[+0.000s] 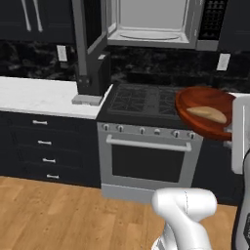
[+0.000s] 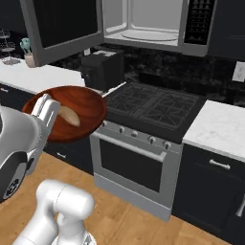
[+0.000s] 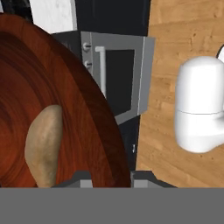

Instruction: Pick the sweet potato from the sink and place it in the bowl. Then pick the bowl and place it in the microwave. Then close the microwave door and press the start button.

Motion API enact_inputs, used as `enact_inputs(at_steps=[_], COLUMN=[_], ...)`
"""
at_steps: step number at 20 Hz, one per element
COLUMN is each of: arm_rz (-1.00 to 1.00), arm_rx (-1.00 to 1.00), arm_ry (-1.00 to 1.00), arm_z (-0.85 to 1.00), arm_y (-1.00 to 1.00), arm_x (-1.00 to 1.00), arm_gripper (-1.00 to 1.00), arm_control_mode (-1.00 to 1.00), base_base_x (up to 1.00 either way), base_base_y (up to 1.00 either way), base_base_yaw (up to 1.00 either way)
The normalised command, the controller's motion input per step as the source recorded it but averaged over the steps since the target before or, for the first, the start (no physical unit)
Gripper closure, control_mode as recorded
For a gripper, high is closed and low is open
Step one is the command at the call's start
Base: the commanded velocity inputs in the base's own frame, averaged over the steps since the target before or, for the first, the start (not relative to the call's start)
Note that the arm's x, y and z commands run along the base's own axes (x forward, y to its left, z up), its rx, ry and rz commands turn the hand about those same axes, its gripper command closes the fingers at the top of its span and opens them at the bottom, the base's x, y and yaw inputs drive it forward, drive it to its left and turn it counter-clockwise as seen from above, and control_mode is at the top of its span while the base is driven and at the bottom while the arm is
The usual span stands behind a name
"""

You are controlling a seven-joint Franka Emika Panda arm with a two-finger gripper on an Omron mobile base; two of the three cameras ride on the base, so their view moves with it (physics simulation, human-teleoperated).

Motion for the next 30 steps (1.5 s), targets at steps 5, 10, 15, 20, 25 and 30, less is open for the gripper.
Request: enact_inputs(at_steps=[5, 10, 15, 20, 25, 30], arm_rz=[0.0, 0.0, 0.0, 0.0, 0.0, 0.0], arm_rx=[0.0, 0.0, 0.0, 0.0, 0.0, 0.0], arm_ry=[0.0, 0.0, 0.0, 0.0, 0.0, 0.0], arm_z=[0.0, 0.0, 0.0, 0.0, 0.0, 0.0], arm_y=[0.0, 0.0, 0.0, 0.0, 0.0, 0.0], arm_x=[0.0, 0.0, 0.0, 0.0, 0.0, 0.0], arm_gripper=[1.0, 1.0, 1.0, 1.0, 1.0, 1.0], arm_control_mode=[1.0, 1.0, 1.0, 1.0, 1.0, 1.0], base_base_x=[0.45, 0.61, 0.54, 0.69, 0.88, 0.63], base_base_y=[-0.62, -0.15, -0.08, 0.0, -0.01, -0.01], base_base_yaw=[0.29, 0.17, 0.15, 0.1, 0.0, -0.02])
